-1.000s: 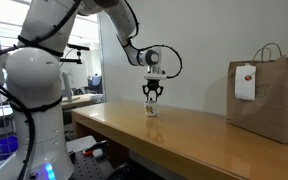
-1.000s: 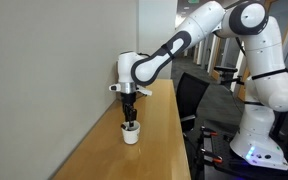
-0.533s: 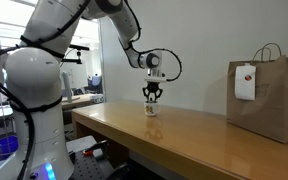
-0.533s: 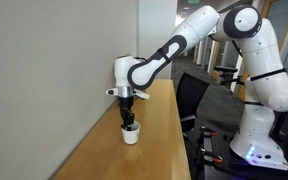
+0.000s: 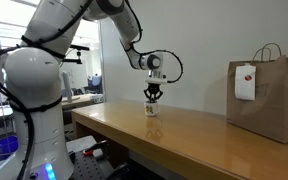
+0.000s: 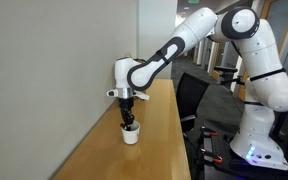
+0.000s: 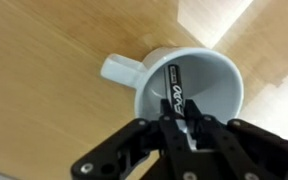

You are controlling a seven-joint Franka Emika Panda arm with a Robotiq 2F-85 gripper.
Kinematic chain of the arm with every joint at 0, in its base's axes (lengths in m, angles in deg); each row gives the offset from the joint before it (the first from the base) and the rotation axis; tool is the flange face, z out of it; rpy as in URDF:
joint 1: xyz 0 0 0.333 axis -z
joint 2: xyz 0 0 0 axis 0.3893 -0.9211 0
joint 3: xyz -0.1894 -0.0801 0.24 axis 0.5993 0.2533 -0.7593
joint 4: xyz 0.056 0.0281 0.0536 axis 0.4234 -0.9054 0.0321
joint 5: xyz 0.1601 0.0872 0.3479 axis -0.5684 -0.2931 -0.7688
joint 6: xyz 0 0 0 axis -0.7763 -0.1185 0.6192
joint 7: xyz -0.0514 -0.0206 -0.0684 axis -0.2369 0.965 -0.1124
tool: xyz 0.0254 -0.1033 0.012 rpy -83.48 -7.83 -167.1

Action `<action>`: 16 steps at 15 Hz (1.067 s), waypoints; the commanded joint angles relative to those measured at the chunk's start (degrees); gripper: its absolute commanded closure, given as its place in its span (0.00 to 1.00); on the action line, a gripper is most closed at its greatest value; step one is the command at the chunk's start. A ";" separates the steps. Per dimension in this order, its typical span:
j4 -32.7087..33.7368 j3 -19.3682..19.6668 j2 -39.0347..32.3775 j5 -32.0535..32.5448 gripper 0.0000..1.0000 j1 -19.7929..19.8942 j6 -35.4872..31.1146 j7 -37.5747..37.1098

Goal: Move the white mug to the left, remove the black marker from the white mug

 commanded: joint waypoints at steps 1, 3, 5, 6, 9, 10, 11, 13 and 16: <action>1.04 -1.07 -0.55 -0.12 0.96 1.05 1.11 0.79; 0.77 -0.90 -0.23 0.28 0.95 0.92 1.10 0.38; 0.31 -0.83 0.51 0.53 0.95 0.86 0.95 0.26; 0.32 -0.77 0.75 0.67 0.95 0.78 1.30 0.06; -0.30 -0.51 2.73 1.34 0.95 0.37 1.52 -0.81; -0.37 -0.40 3.51 1.38 0.95 0.28 2.01 -1.29; -0.27 -0.32 4.55 1.34 0.95 0.24 3.54 -1.68; -0.26 -0.17 6.82 0.91 0.95 0.21 6.01 -2.28; 0.23 0.51 10.59 0.92 0.95 -0.29 11.14 -5.18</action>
